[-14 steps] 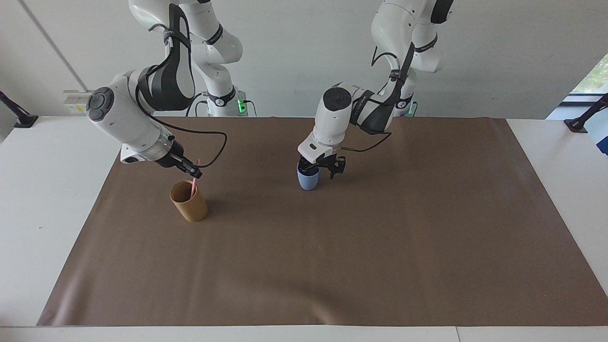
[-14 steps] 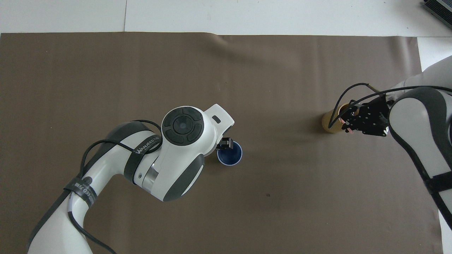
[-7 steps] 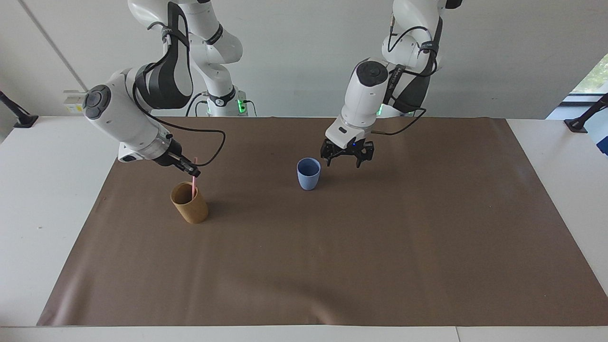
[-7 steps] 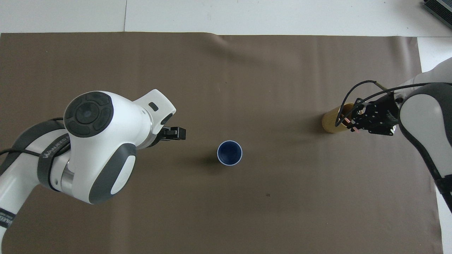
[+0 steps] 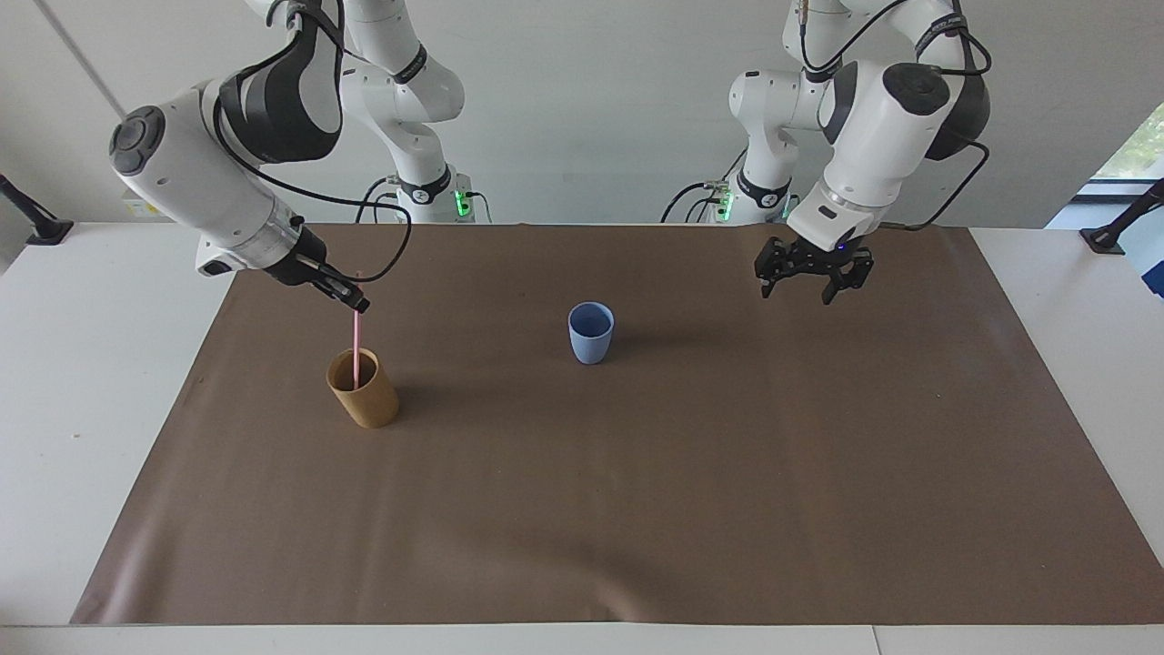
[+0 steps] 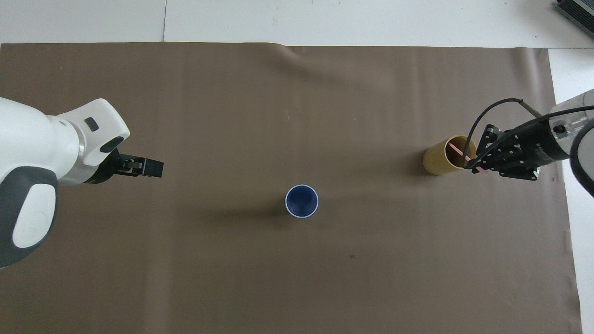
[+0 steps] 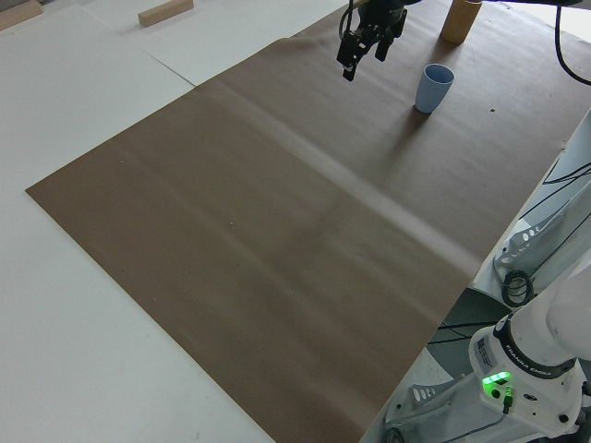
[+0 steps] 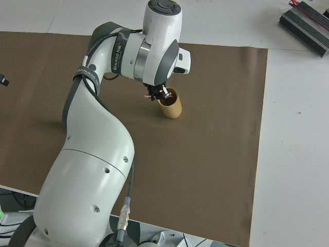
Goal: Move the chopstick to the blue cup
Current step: 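Release the cup with the left gripper while the right gripper lifts the chopstick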
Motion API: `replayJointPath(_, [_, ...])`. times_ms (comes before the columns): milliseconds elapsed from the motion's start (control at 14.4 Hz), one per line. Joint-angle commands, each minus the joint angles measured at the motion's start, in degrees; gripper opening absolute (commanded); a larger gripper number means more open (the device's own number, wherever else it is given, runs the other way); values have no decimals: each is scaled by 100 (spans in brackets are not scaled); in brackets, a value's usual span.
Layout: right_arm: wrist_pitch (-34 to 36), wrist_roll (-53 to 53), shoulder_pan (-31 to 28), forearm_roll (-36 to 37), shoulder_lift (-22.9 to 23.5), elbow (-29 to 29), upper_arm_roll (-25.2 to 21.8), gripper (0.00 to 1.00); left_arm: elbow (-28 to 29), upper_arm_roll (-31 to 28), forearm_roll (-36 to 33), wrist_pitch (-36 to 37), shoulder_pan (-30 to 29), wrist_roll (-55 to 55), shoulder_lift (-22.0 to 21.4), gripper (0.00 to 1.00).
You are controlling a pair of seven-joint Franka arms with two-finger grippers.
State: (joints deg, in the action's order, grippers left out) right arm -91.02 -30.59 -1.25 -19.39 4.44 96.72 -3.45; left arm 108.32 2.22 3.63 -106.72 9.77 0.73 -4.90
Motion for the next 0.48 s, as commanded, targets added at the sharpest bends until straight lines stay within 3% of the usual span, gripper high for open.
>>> replayJointPath(0, [654,18,-139,-241,-179,-556,20,0,-924,85,-82,694,-335,-196,243,100])
replayJointPath(277, [1113,9,-34,-249,-592,-813,125,0,-2198,85,-99,1644,-643,-248,656,100])
replayJointPath(416, [1061,-445,308,-241,-646,-778,292,0,-2534,76,-143,1926,-669,-248,753,100])
